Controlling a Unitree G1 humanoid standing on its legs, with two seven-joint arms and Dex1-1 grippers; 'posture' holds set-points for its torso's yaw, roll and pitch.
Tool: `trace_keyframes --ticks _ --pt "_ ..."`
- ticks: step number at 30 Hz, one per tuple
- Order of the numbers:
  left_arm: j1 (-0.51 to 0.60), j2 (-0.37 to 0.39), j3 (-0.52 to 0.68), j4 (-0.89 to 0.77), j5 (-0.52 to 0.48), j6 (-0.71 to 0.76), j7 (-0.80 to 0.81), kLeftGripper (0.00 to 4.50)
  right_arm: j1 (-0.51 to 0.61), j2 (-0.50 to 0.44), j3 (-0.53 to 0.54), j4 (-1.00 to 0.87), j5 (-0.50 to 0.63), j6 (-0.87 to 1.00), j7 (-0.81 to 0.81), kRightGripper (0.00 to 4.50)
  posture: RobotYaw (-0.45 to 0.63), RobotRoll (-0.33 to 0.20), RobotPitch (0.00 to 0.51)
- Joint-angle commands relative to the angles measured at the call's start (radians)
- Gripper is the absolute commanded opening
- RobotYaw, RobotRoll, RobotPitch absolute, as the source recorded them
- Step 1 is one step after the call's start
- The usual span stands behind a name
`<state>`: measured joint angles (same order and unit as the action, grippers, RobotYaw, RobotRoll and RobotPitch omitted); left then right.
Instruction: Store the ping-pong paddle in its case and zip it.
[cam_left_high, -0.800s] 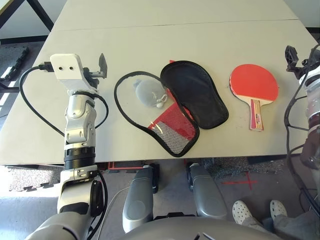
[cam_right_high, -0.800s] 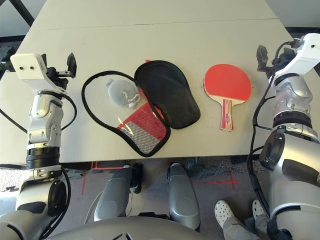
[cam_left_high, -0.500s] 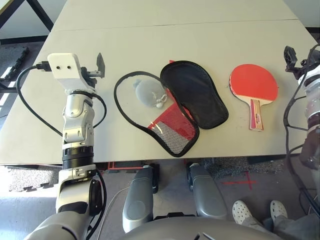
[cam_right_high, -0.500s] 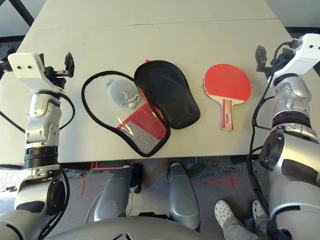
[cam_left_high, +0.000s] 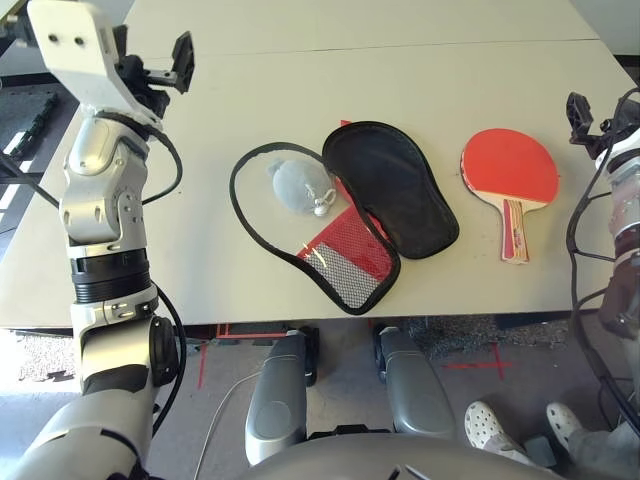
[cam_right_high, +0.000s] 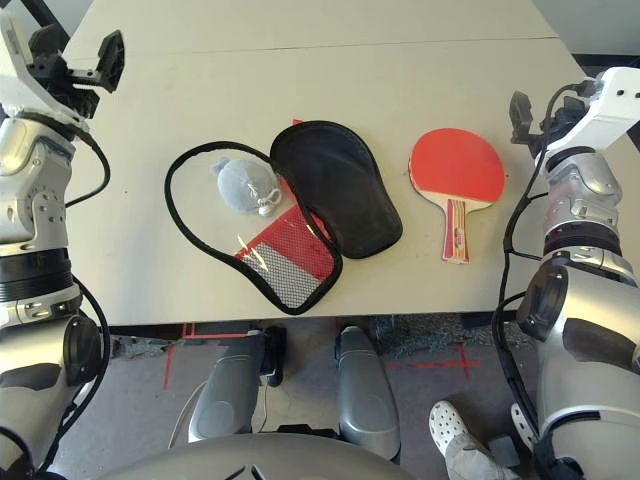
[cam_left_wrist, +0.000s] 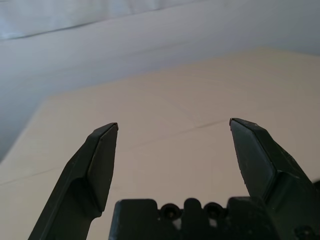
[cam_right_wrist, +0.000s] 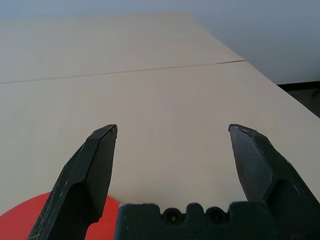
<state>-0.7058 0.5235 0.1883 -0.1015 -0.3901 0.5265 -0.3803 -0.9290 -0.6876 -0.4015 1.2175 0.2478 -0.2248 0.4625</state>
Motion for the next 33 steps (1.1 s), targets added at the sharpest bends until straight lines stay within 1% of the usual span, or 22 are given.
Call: trace_keyframes --ticks 1,4,8,11,13,16,18,20,22,25,27,28,30,33 --pt "0.021 0.046 -0.074 -0.138 -0.07 0.108 -0.123 4.5 0.014 0.013 0.015 0.004 -0.013 0.021 0.009 4.44 0.04 0.0 0.232" --pt "0.052 0.081 -0.12 -0.253 -0.147 0.197 -0.204 4.5 0.011 0.036 0.018 0.002 -0.013 0.059 -0.003 4.44 0.07 0.0 0.228" --pt "0.08 0.101 -0.15 -0.343 -0.22 0.289 -0.254 4.5 -0.003 0.05 0.02 -0.022 -0.008 0.123 -0.023 4.44 0.06 0.0 0.227" --pt "0.094 0.106 -0.174 -0.369 -0.249 0.328 -0.277 4.5 -0.009 0.055 0.02 -0.066 0.009 0.184 -0.011 4.44 0.04 0.0 0.229" --pt "0.102 0.108 -0.191 -0.372 -0.25 0.334 -0.289 4.5 -0.002 0.06 0.021 -0.126 0.024 0.263 -0.014 4.44 0.03 0.0 0.232" --pt "0.112 0.115 -0.238 -0.35 -0.211 0.319 -0.302 4.5 0.049 0.063 0.045 -0.361 0.044 0.545 -0.066 4.44 0.01 0.0 0.236" --pt "0.117 0.12 -0.261 -0.337 -0.188 0.304 -0.309 4.5 0.111 0.067 0.051 -0.58 0.079 0.757 -0.095 4.44 -0.01 0.0 0.237" --pt "0.12 0.119 -0.274 -0.327 -0.174 0.292 -0.316 4.5 0.172 0.06 0.075 -0.787 0.07 0.954 -0.158 4.44 -0.02 0.0 0.239" --pt "0.119 0.112 -0.285 -0.313 -0.161 0.281 -0.322 4.5 0.217 0.068 0.059 -0.976 0.099 1.155 -0.214 4.44 -0.04 0.0 0.242" --pt "0.116 0.102 -0.304 -0.29 -0.142 0.261 -0.333 4.5 0.245 0.07 0.037 -1.2 0.121 1.473 -0.28 4.44 -0.05 0.0 0.245" --pt "0.113 0.095 -0.315 -0.275 -0.131 0.249 -0.342 4.5 0.228 0.087 0.003 -1.319 0.118 1.697 -0.311 4.44 -0.06 0.0 0.249" --pt "0.111 0.092 -0.321 -0.267 -0.127 0.243 -0.347 4.5 0.224 0.095 -0.01 -1.374 0.118 1.777 -0.32 4.44 -0.08 0.0 0.252" --pt "0.106 0.084 -0.33 -0.252 -0.117 0.231 -0.356 4.5 0.251 0.094 -0.011 -1.448 0.153 1.835 -0.336 4.44 -0.09 0.0 0.254" --pt "0.098 0.072 -0.343 -0.23 -0.101 0.213 -0.37 4.5 0.32 0.075 -0.001 -1.521 0.26 1.839 -0.367 4.44 -0.11 0.0 0.256"
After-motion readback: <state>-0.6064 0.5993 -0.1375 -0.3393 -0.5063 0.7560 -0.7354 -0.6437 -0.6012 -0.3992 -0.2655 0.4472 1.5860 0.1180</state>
